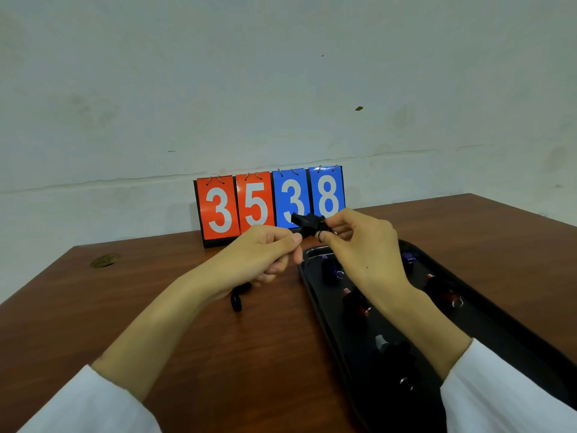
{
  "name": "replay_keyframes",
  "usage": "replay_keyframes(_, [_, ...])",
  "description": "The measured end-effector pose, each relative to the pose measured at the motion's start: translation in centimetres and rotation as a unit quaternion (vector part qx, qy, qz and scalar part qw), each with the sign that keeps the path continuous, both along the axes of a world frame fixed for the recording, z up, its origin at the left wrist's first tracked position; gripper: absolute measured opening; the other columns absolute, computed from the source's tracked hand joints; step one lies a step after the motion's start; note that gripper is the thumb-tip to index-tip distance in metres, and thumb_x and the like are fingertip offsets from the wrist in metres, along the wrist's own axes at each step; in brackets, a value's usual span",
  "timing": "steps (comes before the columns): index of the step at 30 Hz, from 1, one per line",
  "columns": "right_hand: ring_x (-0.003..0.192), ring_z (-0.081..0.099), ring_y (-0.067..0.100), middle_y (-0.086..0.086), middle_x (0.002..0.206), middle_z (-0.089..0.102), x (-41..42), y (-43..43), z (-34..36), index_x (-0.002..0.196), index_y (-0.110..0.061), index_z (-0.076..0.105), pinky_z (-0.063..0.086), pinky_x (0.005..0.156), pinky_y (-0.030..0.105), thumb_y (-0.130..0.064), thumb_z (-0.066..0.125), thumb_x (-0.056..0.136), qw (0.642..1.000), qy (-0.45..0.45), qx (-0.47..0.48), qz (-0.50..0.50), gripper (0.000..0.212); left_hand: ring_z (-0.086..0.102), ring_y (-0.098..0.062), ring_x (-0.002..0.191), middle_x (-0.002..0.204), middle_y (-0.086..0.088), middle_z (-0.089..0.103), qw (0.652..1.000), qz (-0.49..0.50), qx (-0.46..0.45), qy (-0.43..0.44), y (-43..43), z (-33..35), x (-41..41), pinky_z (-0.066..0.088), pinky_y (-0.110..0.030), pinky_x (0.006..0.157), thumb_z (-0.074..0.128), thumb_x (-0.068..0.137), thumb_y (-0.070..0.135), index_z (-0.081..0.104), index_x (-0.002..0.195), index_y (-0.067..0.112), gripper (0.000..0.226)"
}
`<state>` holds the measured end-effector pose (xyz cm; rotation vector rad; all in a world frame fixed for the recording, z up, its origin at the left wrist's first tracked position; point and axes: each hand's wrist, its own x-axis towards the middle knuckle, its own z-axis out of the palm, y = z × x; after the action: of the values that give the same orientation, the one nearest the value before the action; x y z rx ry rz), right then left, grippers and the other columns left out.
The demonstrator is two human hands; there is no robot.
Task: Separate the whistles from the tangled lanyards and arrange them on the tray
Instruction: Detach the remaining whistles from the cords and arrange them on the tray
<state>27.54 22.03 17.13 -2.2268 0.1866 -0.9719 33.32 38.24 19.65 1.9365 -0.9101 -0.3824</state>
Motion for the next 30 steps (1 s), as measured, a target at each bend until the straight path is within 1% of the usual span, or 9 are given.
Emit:
replay_keyframes(3, [0.081, 0.062, 0.008, -0.004, 0.09, 0.069, 0.2, 0.1, -0.1, 0.098, -0.016, 0.067, 0.053, 0.085, 0.029, -0.023, 0.069, 0.081, 0.998, 0.035, -0.043, 0.011, 0.019, 0.029, -0.009, 0.037, 0.047, 0.001, 0.037, 1.0, -0.006, 0.021, -0.012, 0.3, 0.4, 0.0, 0.024, -0.019, 0.04, 0.043, 0.097, 0.034, 0.06, 0.08, 0.005, 0.037])
replay_keyframes(6, [0.081, 0.059, 0.004, -0.005, 0.094, 0.068, 0.1, 0.0, -0.1, 0.103, -0.017, 0.067, 0.05, 0.084, 0.02, -0.025, 0.069, 0.081, 0.992, 0.078, -0.088, 0.054, 0.024, 0.03, -0.008, 0.037, 0.045, 0.004, 0.039, 0.999, -0.006, 0.04, -0.023, 0.7, 0.8, 0.3, 0.026, -0.019, 0.041, 0.047, 0.094, 0.035, 0.06, 0.076, 0.007, 0.035])
replay_keyframes(9, [0.076, 0.058, 0.0, -0.007, 0.09, 0.068, -0.1, 0.3, -0.2, 0.099, -0.02, 0.067, 0.048, 0.078, 0.013, -0.026, 0.07, 0.08, 0.979, 0.117, -0.112, 0.123, 0.021, 0.031, -0.008, 0.037, 0.044, 0.003, 0.041, 0.997, 0.0, 0.061, -0.041, 1.1, 1.1, 0.6, 0.028, -0.017, 0.041, 0.053, 0.091, 0.034, 0.059, 0.068, 0.01, 0.034])
replay_keyframes(14, [0.073, 0.061, 0.001, -0.013, 0.076, 0.063, -0.4, 0.7, 0.1, 0.084, -0.023, 0.066, 0.052, 0.072, 0.015, -0.02, 0.075, 0.075, 0.962, 0.146, -0.038, 0.23, 0.013, 0.028, -0.007, 0.038, 0.046, 0.003, 0.037, 0.997, 0.017, 0.054, -0.047, 1.9, 1.2, 1.3, 0.026, -0.016, 0.04, 0.057, 0.089, 0.029, 0.048, 0.054, 0.016, 0.039])
replay_keyframes(16, [0.071, 0.063, 0.002, -0.009, 0.075, 0.065, -0.6, 0.9, 0.2, 0.081, -0.023, 0.064, 0.055, 0.074, 0.018, -0.016, 0.075, 0.074, 0.951, 0.152, 0.0, 0.27, 0.014, 0.027, -0.008, 0.038, 0.046, 0.004, 0.036, 0.998, 0.016, 0.051, -0.039, 2.2, 1.1, 1.6, 0.025, -0.016, 0.04, 0.058, 0.087, 0.033, 0.048, 0.05, 0.02, 0.04])
replay_keyframes(20, [0.072, 0.07, 0.014, 0.007, 0.078, 0.071, -0.7, 1.0, 0.5, 0.085, -0.013, 0.066, 0.057, 0.074, 0.025, -0.008, 0.073, 0.076, 0.935, 0.136, 0.073, 0.319, 0.013, 0.025, -0.01, 0.036, 0.045, 0.001, 0.031, 1.0, 0.013, 0.003, 0.025, 2.5, 0.4, 2.2, 0.026, -0.017, 0.038, 0.057, 0.081, 0.046, 0.047, 0.053, 0.018, 0.04])
replay_keyframes(23, [0.071, 0.071, 0.019, 0.009, 0.077, 0.072, -0.8, 1.0, 0.9, 0.083, -0.012, 0.065, 0.056, 0.068, 0.023, -0.002, 0.071, 0.076, 0.919, 0.121, 0.143, 0.348, 0.013, 0.024, -0.01, 0.036, 0.043, 0.0, 0.03, 0.995, -0.005, -0.038, 0.093, 2.3, -0.4, 2.2, 0.02, -0.021, 0.041, 0.051, 0.086, 0.046, 0.046, 0.058, 0.014, 0.043])
replay_keyframes(26, [0.068, 0.07, 0.019, 0.006, 0.072, 0.072, -0.8, 1.0, 1.0, 0.081, -0.012, 0.065, 0.056, 0.065, 0.024, 0.001, 0.069, 0.077, 0.912, 0.095, 0.196, 0.348, 0.014, 0.021, -0.01, 0.038, 0.046, 0.0, 0.026, 0.987, -0.036, -0.062, 0.145, 1.8, -1.1, 2.0, 0.012, -0.028, 0.046, 0.045, 0.089, 0.043, 0.045, 0.054, 0.016, 0.044])
replay_keyframes(30, [0.066, 0.07, 0.019, 0.007, 0.072, 0.072, -0.6, 0.8, 1.2, 0.08, -0.01, 0.064, 0.058, 0.065, 0.025, 0.002, 0.068, 0.077, 0.914, 0.042, 0.267, 0.301, 0.014, 0.02, -0.008, 0.037, 0.049, 0.001, 0.022, 0.969, -0.054, -0.104, 0.218, 1.1, -1.8, 2.3, 0.014, -0.022, 0.04, 0.043, 0.09, 0.045, 0.04, 0.06, 0.014, 0.043])
